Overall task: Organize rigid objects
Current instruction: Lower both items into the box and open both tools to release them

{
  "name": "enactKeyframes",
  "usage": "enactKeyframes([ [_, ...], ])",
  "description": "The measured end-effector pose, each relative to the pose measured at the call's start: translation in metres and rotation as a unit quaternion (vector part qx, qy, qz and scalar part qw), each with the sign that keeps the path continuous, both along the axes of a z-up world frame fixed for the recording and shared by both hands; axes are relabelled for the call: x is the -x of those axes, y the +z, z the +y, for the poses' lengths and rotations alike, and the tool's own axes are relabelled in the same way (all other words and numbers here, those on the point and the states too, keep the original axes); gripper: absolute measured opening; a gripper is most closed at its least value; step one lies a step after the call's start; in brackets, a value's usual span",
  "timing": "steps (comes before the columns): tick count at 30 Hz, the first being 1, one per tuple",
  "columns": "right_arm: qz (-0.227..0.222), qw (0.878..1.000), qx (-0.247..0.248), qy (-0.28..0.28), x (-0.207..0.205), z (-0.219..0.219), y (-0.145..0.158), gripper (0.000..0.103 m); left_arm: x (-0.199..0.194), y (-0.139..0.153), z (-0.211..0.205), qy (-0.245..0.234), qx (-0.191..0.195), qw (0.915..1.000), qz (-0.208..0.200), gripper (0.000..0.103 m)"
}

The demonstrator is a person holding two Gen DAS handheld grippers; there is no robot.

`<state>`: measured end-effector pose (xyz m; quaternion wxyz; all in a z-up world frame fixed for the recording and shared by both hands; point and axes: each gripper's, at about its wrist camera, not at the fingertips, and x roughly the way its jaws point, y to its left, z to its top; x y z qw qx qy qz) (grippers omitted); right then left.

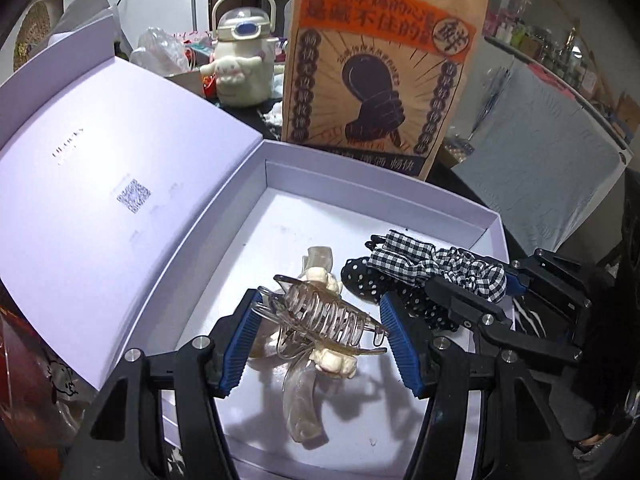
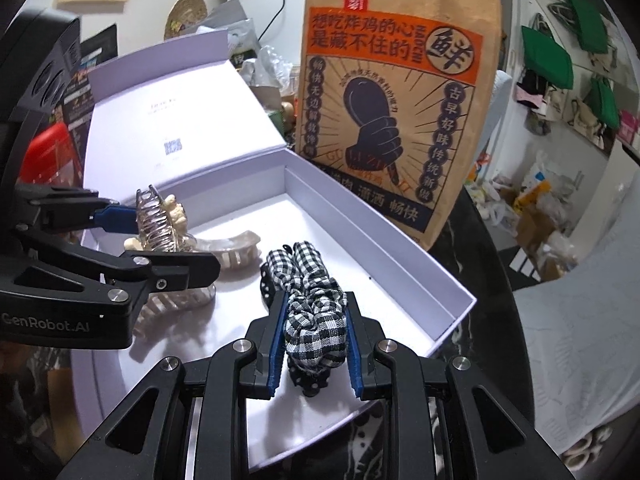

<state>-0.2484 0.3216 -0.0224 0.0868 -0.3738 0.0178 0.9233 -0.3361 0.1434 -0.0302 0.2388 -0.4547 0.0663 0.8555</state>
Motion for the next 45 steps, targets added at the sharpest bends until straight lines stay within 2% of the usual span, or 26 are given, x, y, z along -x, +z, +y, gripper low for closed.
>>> enactKeyframes([
  [10, -0.003, 1.000, -0.009, -0.001, 0.002, -0.001, -0.005, 0.028, 0.002, -0.006, -0.001, 0.000, 0.002, 0.9999, -0.016, 0.061],
  [20, 0.000, 1.000, -0.006, 0.002, 0.001, -0.003, -0.004, 0.039, 0.004, -0.008, 0.002, 0.002, 0.002, 0.9997, -0.023, 0.060],
  [24, 0.004, 1.000, -0.009, -0.003, 0.001, -0.003, -0.003, 0.048, 0.006, -0.007, 0.002, 0.001, 0.001, 0.9997, -0.024, 0.060],
  [30, 0.016, 1.000, -0.001, -0.015, -0.003, 0.003, 0.001, 0.049, 0.009, -0.004, -0.005, 0.006, -0.012, 0.9998, -0.016, 0.061],
  [40, 0.027, 0.999, -0.006, -0.020, -0.008, 0.004, 0.010, 0.053, 0.005, 0.003, -0.002, 0.010, 0.004, 0.9999, 0.000, 0.061],
  [45, 0.030, 0.999, 0.017, -0.023, -0.011, 0.006, 0.012, 0.053, -0.003, 0.011, -0.009, 0.023, 0.006, 0.9996, 0.015, 0.061],
])
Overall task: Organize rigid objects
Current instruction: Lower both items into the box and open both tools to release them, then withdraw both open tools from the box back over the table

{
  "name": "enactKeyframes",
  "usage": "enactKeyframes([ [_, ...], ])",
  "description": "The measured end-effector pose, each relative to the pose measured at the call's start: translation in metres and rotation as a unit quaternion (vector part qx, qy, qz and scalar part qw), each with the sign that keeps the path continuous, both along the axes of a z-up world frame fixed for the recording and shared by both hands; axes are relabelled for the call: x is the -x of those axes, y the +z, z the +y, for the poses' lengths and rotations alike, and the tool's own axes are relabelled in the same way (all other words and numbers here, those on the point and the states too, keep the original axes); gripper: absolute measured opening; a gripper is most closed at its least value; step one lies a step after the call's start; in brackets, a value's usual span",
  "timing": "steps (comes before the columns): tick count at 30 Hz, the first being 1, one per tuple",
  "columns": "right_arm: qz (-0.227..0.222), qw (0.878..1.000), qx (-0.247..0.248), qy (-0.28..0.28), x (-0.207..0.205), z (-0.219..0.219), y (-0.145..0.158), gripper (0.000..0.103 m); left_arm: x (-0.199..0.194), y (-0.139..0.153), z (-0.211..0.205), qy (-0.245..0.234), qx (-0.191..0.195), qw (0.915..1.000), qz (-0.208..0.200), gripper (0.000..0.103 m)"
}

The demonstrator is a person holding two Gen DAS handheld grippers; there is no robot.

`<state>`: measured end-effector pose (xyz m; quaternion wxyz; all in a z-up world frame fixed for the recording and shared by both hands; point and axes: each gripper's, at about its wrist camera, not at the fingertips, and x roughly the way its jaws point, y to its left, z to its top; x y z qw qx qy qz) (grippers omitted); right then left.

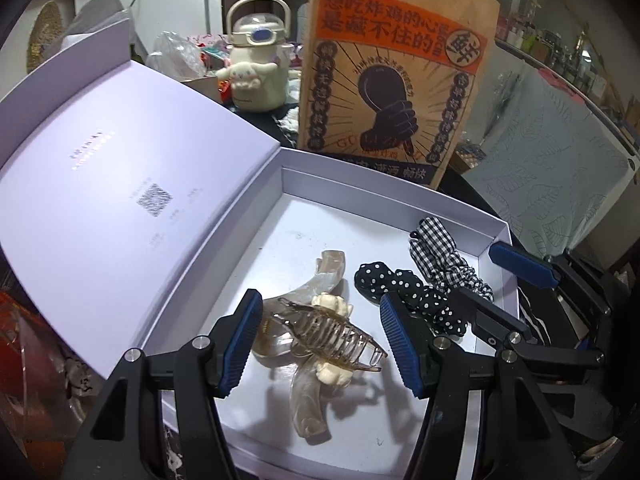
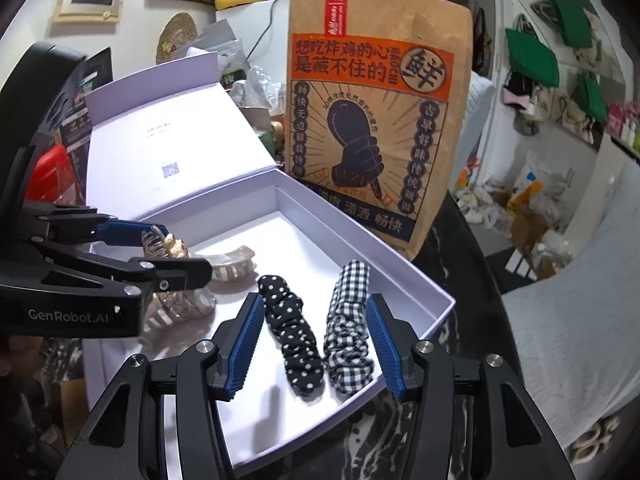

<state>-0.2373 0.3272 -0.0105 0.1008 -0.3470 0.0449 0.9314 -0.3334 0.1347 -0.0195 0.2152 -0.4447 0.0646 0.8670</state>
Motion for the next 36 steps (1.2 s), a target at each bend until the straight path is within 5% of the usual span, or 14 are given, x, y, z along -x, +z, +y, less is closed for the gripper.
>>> enactKeyframes([
  [28, 0.025, 1.000, -0.016, 0.001, -0.048, -0.036, 0.054, 0.055, -0.055, 0.059, -0.041, 0.045, -0.023, 0.9966, 0.065, 0.061],
  [36, 0.042, 0.999, -0.023, 0.008, -0.064, -0.051, 0.070, 0.060, -0.074, 0.074, -0.053, 0.055, -0.029, 0.9944, 0.085, 0.077],
])
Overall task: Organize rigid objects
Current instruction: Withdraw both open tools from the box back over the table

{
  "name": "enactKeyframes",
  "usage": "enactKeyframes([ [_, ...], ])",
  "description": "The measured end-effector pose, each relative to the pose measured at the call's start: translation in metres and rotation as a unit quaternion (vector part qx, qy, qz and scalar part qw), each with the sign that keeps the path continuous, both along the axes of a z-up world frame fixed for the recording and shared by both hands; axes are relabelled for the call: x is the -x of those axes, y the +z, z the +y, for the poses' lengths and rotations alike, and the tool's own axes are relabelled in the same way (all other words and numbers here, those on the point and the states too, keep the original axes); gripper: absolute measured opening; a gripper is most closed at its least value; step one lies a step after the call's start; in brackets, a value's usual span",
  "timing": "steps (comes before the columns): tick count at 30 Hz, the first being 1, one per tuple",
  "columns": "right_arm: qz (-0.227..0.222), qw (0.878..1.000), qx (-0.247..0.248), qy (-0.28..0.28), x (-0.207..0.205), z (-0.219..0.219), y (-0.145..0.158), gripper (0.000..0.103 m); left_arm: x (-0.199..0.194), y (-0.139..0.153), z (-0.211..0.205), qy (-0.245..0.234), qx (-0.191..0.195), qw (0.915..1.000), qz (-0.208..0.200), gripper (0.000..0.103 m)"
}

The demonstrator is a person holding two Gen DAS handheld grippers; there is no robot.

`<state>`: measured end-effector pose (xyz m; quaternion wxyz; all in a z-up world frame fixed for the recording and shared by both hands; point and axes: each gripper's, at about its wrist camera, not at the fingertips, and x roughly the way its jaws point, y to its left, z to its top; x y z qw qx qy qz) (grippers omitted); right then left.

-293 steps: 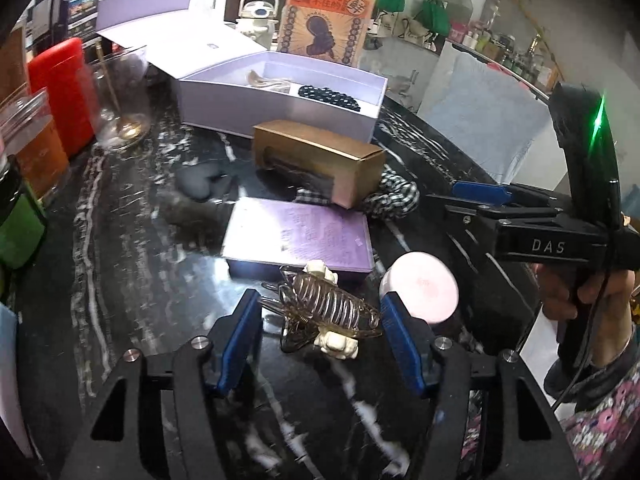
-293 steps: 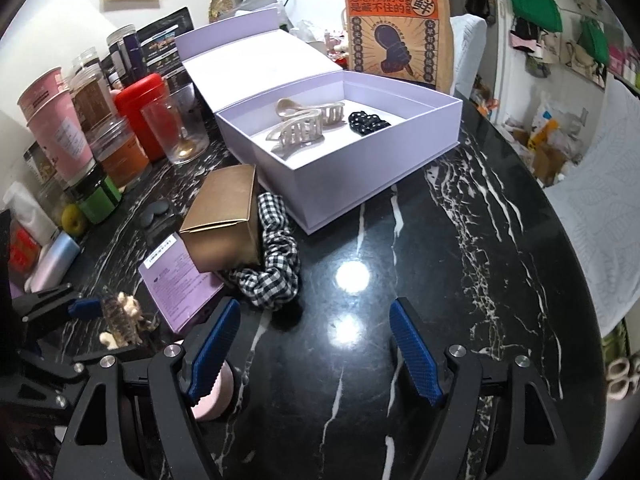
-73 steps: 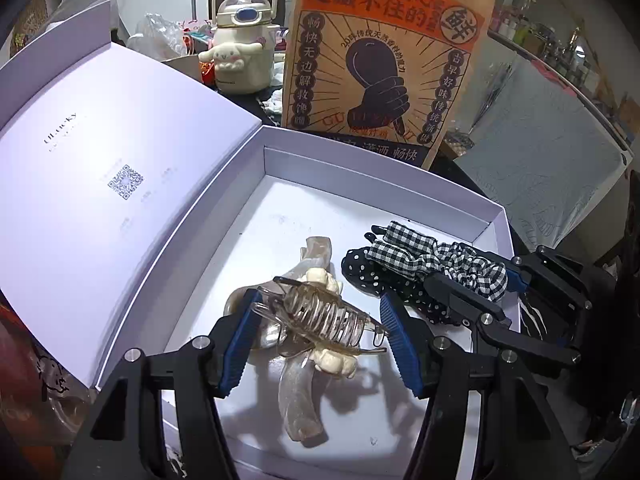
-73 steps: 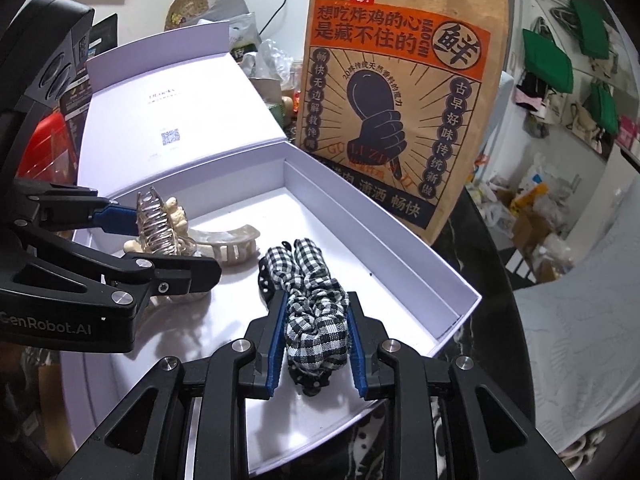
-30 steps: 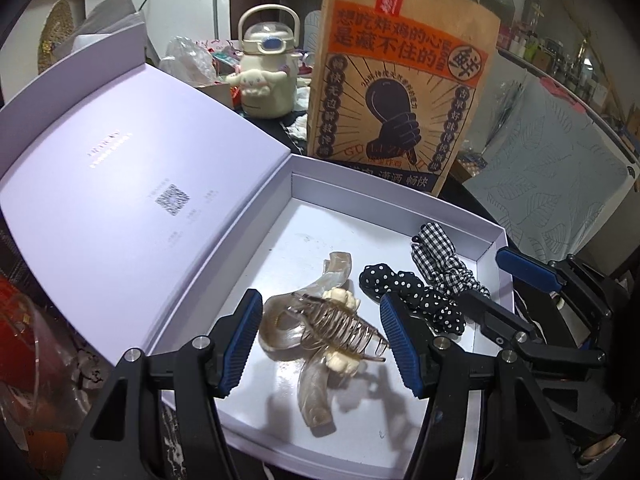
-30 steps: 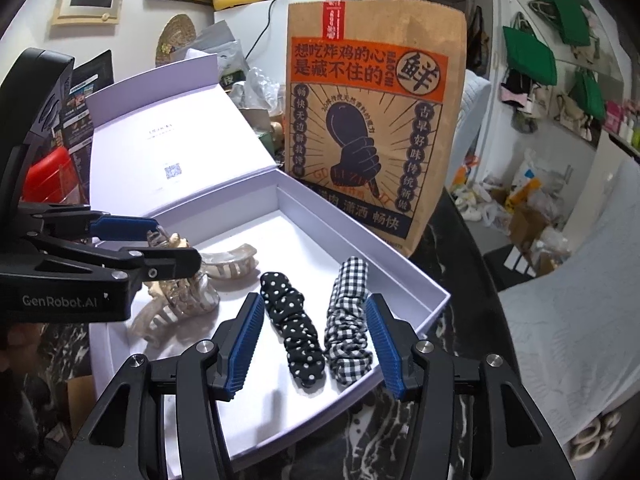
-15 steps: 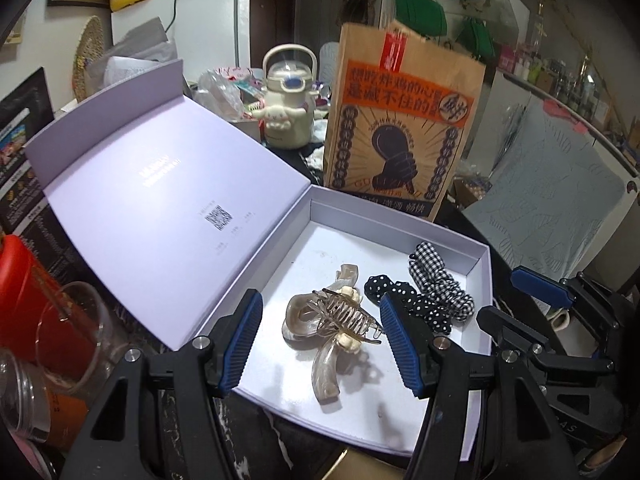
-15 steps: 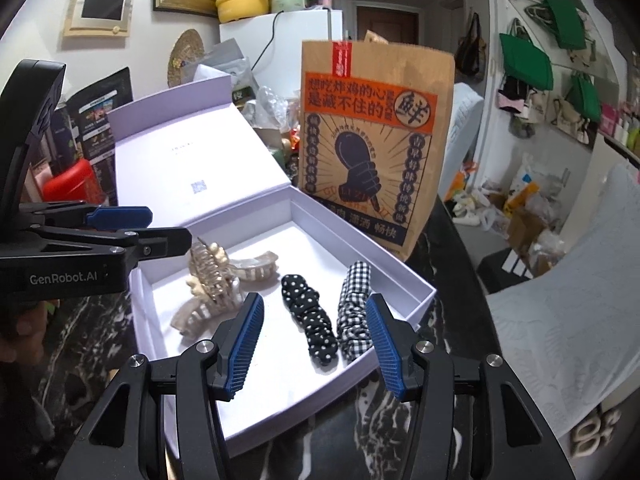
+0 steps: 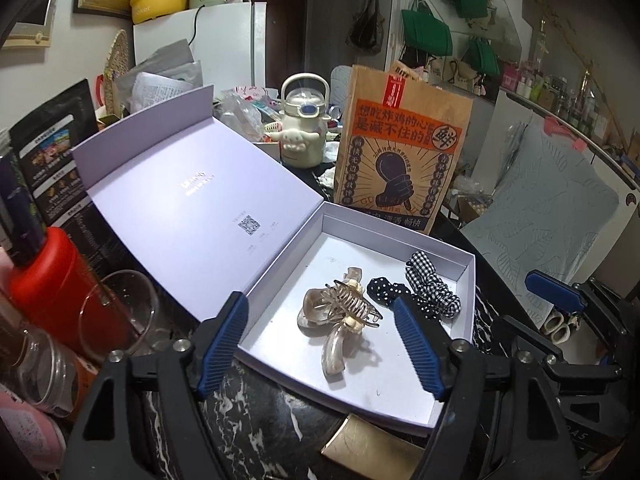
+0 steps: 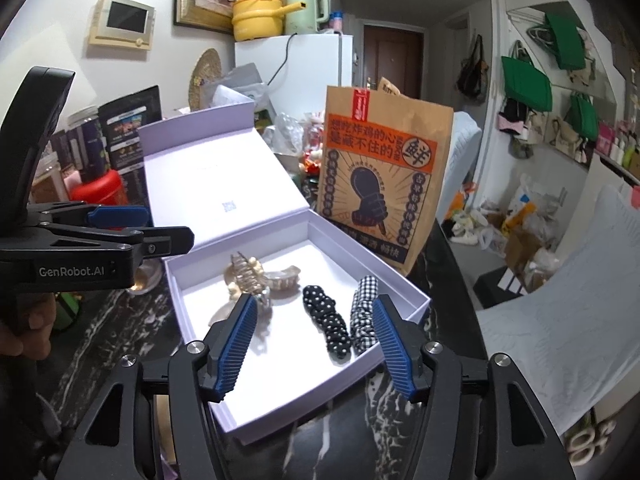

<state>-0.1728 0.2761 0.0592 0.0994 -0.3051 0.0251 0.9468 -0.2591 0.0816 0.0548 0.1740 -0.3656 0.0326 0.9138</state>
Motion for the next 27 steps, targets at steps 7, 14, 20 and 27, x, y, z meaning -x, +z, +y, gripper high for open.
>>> enactKeyframes([
  [7, 0.012, 1.000, 0.006, 0.001, -0.014, -0.009, 0.009, 0.069, -0.019, 0.010, -0.007, -0.002, -0.009, 0.9999, 0.009, 0.101],
  [14, 0.020, 1.000, 0.003, -0.004, -0.033, -0.016, 0.015, 0.078, -0.040, 0.019, -0.014, 0.004, -0.011, 0.9996, 0.025, 0.103],
  [20, 0.027, 1.000, 0.001, 0.001, -0.047, -0.026, 0.020, 0.080, -0.059, 0.023, -0.021, 0.008, -0.013, 0.9994, 0.030, 0.103],
  [27, 0.027, 1.000, 0.006, 0.006, -0.061, -0.037, 0.021, 0.082, -0.081, 0.025, -0.030, 0.015, -0.013, 0.9991, 0.038, 0.103],
])
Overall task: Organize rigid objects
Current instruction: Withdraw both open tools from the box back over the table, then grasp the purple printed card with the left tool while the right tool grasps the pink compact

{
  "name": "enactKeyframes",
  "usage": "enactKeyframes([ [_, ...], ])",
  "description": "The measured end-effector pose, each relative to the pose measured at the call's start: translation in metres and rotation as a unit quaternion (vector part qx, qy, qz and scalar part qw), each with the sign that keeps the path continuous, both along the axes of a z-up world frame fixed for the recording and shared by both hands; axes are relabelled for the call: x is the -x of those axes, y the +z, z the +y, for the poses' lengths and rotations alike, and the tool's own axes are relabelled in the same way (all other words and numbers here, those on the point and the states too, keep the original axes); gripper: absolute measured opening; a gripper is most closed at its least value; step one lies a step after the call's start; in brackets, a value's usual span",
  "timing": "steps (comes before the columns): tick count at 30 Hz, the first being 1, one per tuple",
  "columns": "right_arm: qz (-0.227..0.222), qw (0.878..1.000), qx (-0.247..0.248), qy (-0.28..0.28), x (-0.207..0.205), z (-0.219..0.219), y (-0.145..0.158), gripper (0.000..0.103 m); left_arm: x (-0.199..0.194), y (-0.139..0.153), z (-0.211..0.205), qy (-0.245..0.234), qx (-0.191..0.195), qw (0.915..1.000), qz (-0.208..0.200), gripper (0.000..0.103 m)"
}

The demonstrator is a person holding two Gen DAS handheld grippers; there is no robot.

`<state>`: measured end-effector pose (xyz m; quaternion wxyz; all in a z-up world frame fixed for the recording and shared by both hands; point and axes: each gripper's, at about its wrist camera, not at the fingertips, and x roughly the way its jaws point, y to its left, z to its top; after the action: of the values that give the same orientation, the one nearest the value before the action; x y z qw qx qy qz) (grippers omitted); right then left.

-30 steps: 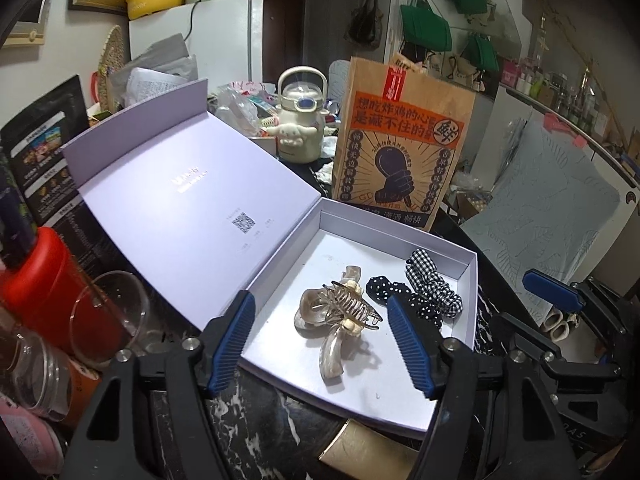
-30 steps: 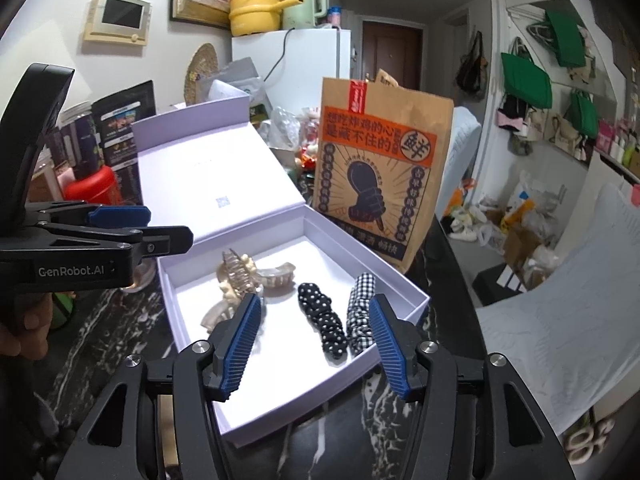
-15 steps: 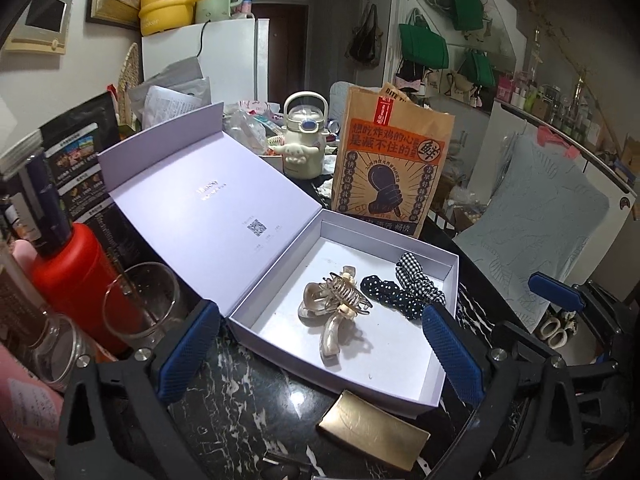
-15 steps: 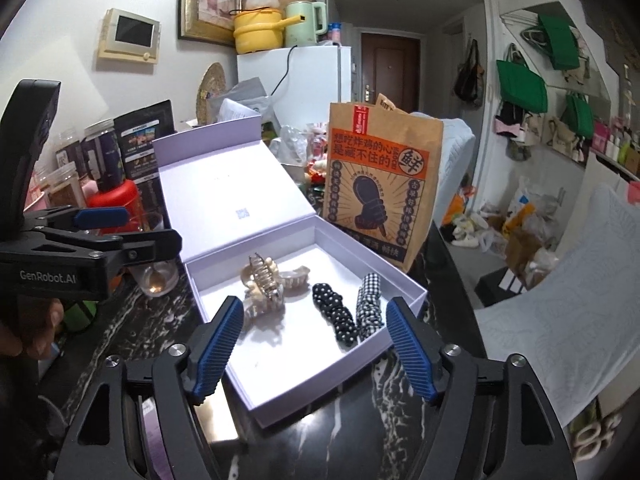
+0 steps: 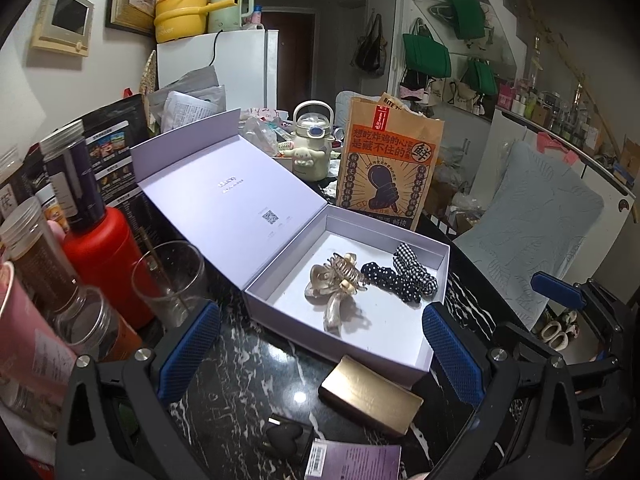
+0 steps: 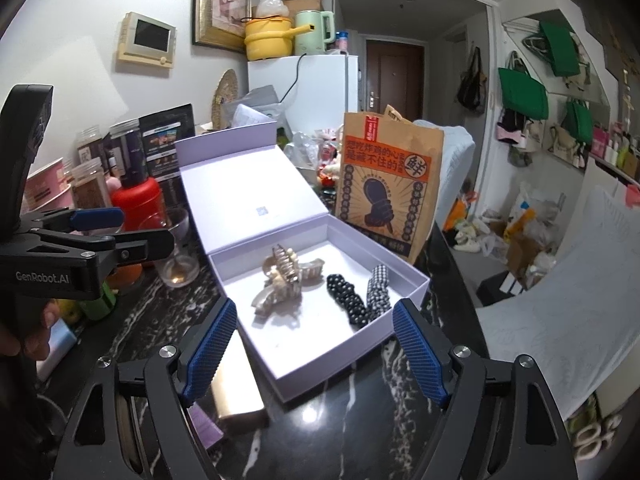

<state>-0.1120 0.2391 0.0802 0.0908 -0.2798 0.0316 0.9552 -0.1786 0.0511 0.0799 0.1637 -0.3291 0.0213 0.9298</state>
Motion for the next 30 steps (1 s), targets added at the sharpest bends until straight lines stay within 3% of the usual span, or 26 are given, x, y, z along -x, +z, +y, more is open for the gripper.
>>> enactKeyframes([
  [7, -0.008, 1.000, 0.009, 0.012, -0.014, -0.014, -0.012, 0.082, -0.025, -0.010, -0.009, 0.013, 0.001, 0.9999, -0.002, 0.103],
  [18, -0.047, 0.998, 0.026, 0.021, -0.030, -0.031, -0.051, 0.082, -0.058, -0.050, -0.019, 0.024, 0.013, 0.9992, -0.031, 0.103],
  [30, -0.069, 0.996, 0.045, 0.022, -0.047, -0.039, -0.075, 0.082, -0.074, -0.080, -0.028, 0.022, 0.003, 0.9978, -0.062, 0.103],
])
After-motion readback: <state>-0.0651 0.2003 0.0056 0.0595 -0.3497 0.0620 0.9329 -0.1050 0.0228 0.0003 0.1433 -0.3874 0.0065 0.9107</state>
